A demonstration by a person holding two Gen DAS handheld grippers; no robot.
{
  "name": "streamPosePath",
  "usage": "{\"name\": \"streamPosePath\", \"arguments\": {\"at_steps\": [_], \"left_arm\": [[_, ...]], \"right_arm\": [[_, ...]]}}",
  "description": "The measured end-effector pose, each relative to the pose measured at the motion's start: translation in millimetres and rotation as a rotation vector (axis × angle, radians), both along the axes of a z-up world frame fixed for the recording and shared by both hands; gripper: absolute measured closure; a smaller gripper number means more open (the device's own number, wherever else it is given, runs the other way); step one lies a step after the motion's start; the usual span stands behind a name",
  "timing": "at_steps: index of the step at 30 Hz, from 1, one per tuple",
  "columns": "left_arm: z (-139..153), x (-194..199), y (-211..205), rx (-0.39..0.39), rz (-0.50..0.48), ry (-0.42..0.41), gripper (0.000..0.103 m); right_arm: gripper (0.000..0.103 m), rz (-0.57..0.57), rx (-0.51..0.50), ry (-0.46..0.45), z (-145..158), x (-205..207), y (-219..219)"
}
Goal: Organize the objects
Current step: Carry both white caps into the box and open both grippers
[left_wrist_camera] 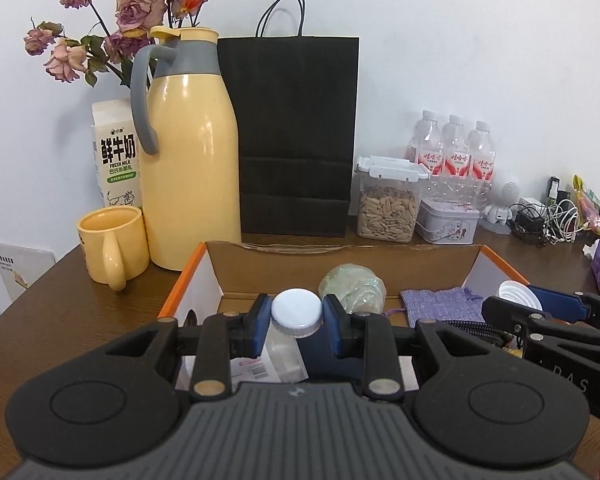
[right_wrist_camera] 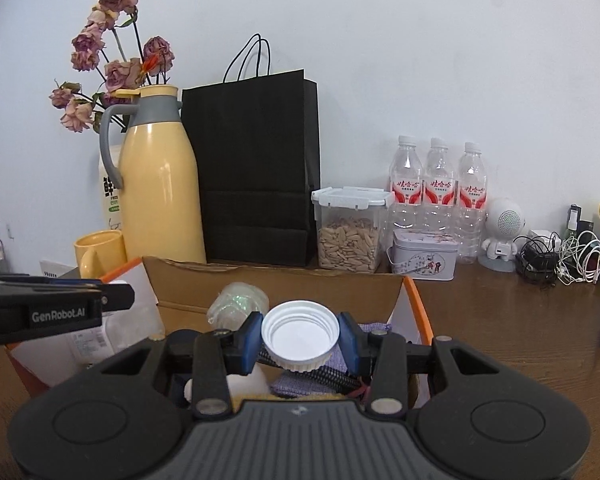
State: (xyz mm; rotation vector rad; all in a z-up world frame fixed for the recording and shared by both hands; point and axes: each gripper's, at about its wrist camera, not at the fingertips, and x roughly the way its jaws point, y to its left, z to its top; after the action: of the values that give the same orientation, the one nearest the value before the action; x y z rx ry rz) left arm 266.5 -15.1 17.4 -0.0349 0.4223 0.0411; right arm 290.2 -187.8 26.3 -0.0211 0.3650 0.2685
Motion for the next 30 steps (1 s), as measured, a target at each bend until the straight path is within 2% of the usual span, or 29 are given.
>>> {"name": "streamPosePath", "arguments": {"at_steps": [1,2,3,4,5,6,25,30], "left_arm": [[0.2,-1.5,0.6,0.004,0.004,-0.005,0.066],[0.6,-2.4,1.3,0.009,0.016,-0.009,0.043],[1.2,-4.3,2.7,0.014,0.035,-0.022,0.011],[1.6,-7.1,4.5,0.016,0.051,-0.044,0.0],[2.3,-11.0,5.4,0.017,0.067,-0.073,0.0],[3.2,-13.4,6.8,0.016,0.075,-0.081,0.0],[3.8,-23.0,6.5,0.002,0.056,-0.083,0.0],[3.2,-31.9,4.6,0.005,0.032,-0.092,0.0]], "right_arm": [[0.061,-0.002,-0.002,0.001,-0.7,-0.9,-0.4],[0.048,-0.001,-0.007,0.005,-0.4,-1.4,0.0],[0.025,-0.002,-0.009,0.009,-1.0,-2.2,-0.5],[0.013,-0.005,-0.009,0.006,-1.4,-3.8,-1.1],[0.002,-0.007,-0.011,-0.002,-0.8,-5.8,-1.3],[0.0,-0.008,-0.013,-0.013,0.1,-8.2,-1.5],[0.0,-0.023,-0.007,-0.044,3.6,-22.2,-6.6],[0.0,-0.035,-0.009,-0.077,7.0,-32.4,-9.8]]}}
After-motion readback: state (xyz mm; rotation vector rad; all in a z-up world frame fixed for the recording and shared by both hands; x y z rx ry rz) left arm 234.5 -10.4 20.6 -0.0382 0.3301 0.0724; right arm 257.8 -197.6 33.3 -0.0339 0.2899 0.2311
